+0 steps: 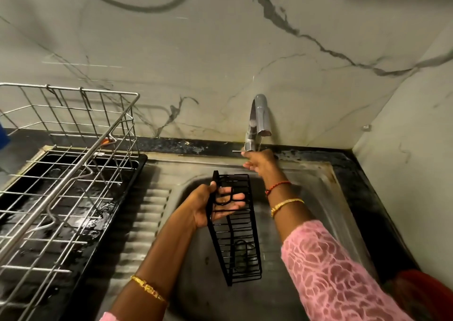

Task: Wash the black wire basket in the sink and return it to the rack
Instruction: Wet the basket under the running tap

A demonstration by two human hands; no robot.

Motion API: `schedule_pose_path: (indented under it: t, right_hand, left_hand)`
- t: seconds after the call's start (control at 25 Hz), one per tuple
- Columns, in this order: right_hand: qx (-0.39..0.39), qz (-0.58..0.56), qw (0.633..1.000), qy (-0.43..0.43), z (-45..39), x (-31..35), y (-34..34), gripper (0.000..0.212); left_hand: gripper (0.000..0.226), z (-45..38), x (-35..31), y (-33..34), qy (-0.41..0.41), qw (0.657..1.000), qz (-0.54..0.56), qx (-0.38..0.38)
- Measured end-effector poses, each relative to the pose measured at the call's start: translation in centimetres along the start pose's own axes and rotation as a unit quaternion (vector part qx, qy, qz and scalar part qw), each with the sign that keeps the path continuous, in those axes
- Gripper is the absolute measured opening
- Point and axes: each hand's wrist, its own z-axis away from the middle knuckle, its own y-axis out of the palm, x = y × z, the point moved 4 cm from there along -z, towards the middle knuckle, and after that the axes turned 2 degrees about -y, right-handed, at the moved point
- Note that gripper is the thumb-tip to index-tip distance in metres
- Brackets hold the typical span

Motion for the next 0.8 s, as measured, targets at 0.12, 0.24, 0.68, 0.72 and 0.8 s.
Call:
schedule_pose_path:
  t: [0.12,0.24,0.68,0.72,0.8]
  right_hand:
    - [0.083,-0.026,0.996,0.012,5.0,1.4,-2.3,0.015]
    - [0.162,0.008,0.986,-0.038,9.5,2.5,-4.7,0.023]
    - [0.028,0.087,0.988,-0.127,8.2,-5.3,-10.3,0.035]
    - [0.036,0.086,0.984,-0.154,8.4,-4.4,-10.0,0.036]
    - [0.079,0.08,0.978,-0.174,8.7,-2.7,-9.1,0.037]
  left_hand:
    - [0.048,-0.5,0.1,0.3,0.001,1.0,-0.014,0.002]
    - [0.041,-0.5,0.1,1.1,0.012,0.998,-0.057,0.013]
    - [0.044,1.0,-1.8,3.3,0.044,0.952,-0.277,0.125]
    - [0.044,1.1,-1.9,3.5,0.042,0.944,-0.298,0.134]
    - [0.044,0.9,-2.3,3.6,0.042,0.933,-0.327,0.144]
